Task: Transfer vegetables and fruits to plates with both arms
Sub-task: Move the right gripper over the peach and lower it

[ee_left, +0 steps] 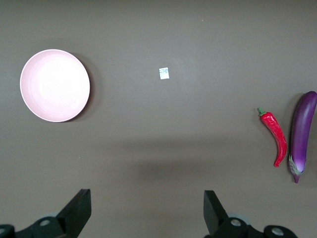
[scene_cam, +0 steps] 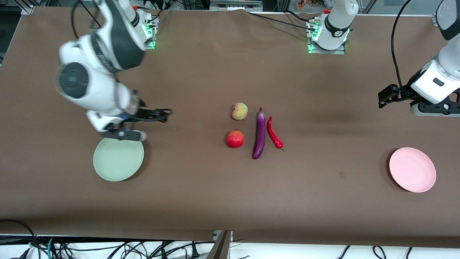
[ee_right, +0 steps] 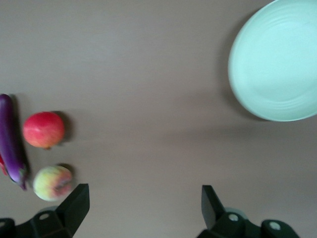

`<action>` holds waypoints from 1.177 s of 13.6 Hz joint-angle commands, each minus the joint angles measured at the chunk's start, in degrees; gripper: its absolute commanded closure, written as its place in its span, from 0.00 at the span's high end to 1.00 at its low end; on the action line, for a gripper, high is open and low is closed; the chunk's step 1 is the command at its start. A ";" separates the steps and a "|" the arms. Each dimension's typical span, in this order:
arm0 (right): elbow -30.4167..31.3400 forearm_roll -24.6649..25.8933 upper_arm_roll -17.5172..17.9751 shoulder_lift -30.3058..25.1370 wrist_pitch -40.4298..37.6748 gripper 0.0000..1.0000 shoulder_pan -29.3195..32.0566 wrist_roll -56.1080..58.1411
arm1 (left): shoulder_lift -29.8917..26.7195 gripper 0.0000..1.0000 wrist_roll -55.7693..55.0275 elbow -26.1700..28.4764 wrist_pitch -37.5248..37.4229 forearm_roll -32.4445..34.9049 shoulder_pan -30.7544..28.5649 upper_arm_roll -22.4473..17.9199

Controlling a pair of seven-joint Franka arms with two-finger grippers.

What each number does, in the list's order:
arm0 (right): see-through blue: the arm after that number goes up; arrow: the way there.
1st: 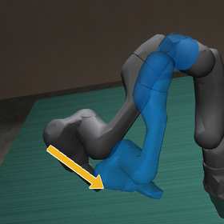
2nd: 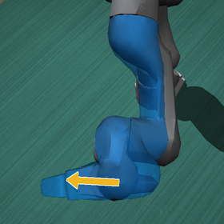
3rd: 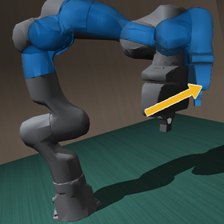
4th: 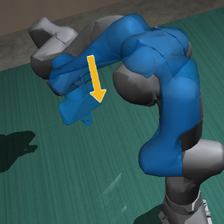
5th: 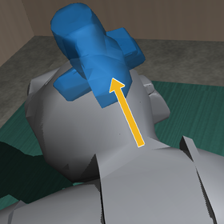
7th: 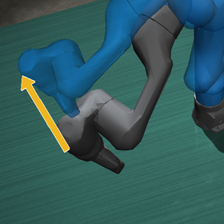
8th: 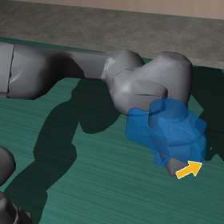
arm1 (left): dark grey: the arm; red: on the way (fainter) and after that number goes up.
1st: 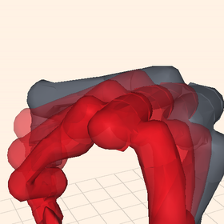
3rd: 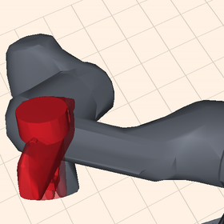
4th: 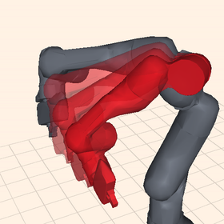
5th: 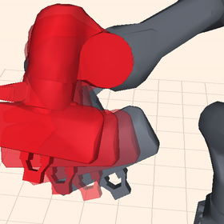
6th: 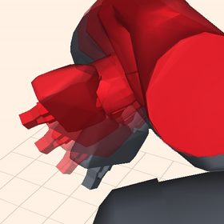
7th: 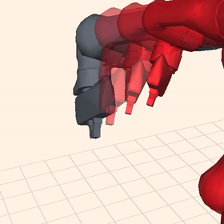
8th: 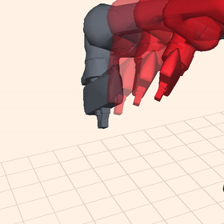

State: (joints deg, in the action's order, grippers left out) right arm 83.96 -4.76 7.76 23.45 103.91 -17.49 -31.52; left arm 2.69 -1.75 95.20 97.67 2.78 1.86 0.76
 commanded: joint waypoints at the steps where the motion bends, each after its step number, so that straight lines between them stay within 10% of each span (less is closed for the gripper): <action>1: -0.64 -0.69 -0.55 3.95 5.76 1.00 -4.46 -7.21 | 0.74 1.00 0.78 -1.77 -1.17 -0.67 0.07 -0.23; 16: -0.64 0.10 -0.64 19.78 28.37 1.00 -23.02 -29.83 | 0.65 1.00 0.78 -1.59 -1.52 -0.67 0.60 -0.06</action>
State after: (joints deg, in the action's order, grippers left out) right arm 84.03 -4.74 7.66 42.59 132.11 -39.97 -60.57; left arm 2.72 -1.75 95.18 97.56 2.78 2.14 0.88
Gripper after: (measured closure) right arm 0.000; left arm 0.000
